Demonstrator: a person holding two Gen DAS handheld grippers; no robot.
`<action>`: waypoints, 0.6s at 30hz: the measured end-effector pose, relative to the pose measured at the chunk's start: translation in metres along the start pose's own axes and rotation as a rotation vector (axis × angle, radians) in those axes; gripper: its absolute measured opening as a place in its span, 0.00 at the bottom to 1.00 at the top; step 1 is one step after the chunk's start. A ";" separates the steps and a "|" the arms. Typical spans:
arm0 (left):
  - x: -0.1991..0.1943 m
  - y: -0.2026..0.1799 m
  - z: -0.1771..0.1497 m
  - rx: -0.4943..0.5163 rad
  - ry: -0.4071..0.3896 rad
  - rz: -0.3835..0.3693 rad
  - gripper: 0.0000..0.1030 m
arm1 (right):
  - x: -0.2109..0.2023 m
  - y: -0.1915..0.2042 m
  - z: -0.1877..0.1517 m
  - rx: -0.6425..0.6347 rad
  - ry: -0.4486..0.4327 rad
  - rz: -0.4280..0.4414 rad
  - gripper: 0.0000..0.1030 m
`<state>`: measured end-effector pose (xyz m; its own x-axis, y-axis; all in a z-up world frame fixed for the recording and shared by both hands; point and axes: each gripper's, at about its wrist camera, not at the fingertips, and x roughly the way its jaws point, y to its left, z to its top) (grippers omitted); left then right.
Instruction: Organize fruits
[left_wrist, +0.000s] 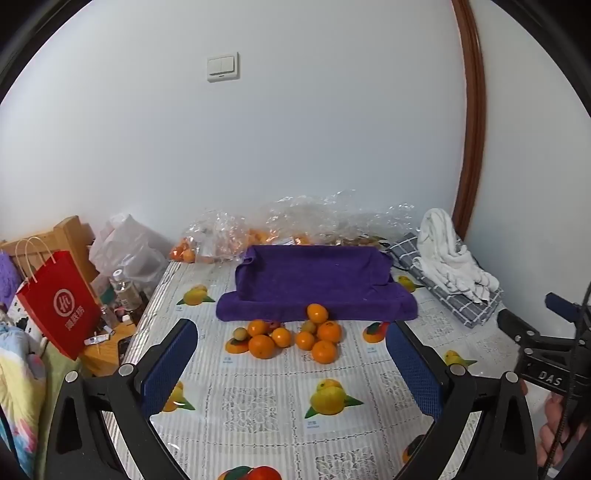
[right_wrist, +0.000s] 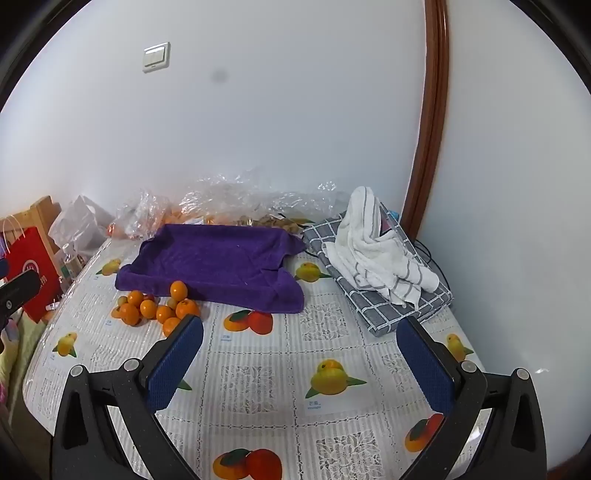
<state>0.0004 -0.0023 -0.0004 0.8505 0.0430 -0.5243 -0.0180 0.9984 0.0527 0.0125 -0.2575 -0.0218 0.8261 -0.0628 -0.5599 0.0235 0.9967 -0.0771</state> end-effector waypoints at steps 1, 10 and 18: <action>0.000 -0.002 0.000 0.004 -0.001 0.007 1.00 | 0.000 0.000 0.000 0.002 0.005 0.003 1.00; 0.009 -0.003 -0.002 -0.035 0.028 -0.036 1.00 | -0.002 -0.001 0.003 0.011 0.007 0.017 1.00; 0.004 -0.001 -0.003 -0.032 0.003 -0.054 1.00 | -0.003 0.000 0.002 0.035 0.016 0.025 1.00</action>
<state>0.0025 -0.0031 -0.0052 0.8491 -0.0110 -0.5281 0.0110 0.9999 -0.0031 0.0107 -0.2571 -0.0186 0.8176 -0.0382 -0.5744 0.0230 0.9992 -0.0338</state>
